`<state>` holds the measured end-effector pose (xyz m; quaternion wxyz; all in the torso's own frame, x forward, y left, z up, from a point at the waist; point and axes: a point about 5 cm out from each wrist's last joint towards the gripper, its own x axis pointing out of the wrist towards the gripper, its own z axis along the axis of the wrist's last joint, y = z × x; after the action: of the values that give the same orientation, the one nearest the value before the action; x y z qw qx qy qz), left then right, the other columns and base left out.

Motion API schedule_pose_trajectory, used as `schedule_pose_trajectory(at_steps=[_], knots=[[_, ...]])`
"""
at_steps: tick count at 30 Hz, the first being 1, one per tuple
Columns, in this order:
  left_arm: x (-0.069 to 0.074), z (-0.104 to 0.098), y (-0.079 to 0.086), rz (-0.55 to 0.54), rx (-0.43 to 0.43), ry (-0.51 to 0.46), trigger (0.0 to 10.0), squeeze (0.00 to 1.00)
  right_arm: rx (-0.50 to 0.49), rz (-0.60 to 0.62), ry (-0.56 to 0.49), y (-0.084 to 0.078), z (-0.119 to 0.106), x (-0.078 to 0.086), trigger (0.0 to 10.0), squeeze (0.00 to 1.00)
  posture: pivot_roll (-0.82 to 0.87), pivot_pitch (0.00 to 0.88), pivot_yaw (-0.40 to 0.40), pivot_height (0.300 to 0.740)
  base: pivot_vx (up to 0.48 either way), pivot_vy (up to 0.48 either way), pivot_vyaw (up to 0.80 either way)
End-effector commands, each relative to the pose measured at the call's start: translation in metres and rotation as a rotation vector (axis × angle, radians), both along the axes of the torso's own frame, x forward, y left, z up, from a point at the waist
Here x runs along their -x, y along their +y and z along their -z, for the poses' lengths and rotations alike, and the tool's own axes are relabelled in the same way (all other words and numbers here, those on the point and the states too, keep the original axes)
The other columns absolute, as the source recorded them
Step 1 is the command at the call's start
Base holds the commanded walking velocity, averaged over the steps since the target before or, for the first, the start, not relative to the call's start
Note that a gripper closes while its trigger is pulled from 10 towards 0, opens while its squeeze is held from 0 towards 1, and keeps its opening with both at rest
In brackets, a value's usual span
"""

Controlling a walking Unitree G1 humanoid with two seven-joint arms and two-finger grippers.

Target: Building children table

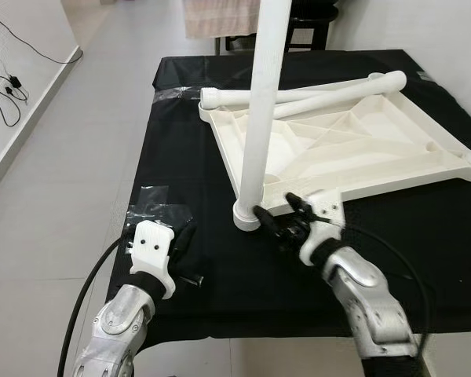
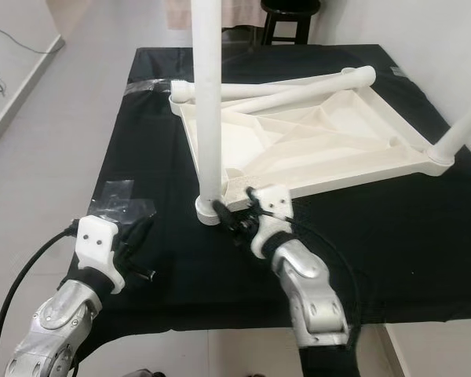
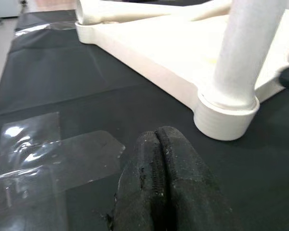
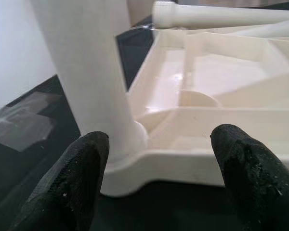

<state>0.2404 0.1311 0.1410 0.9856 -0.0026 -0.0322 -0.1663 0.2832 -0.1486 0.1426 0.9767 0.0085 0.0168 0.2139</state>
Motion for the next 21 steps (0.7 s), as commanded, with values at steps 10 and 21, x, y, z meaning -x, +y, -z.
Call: schedule_pose_trajectory(at_steps=[10,21], knots=[[-0.005,0.011,0.019,-0.176,0.008,0.059,10.0,0.0,-0.009,0.191,-0.005,-0.029,0.001,0.01,10.0,0.0,0.04,0.102,-0.012,0.74,0.0,0.0,0.0],[0.001,0.025,0.035,-0.258,-0.073,0.115,10.0,0.0,0.044,0.324,-0.001,-0.047,0.008,0.023,10.0,0.0,0.05,0.094,-0.009,0.74,0.0,0.344,0.0]])
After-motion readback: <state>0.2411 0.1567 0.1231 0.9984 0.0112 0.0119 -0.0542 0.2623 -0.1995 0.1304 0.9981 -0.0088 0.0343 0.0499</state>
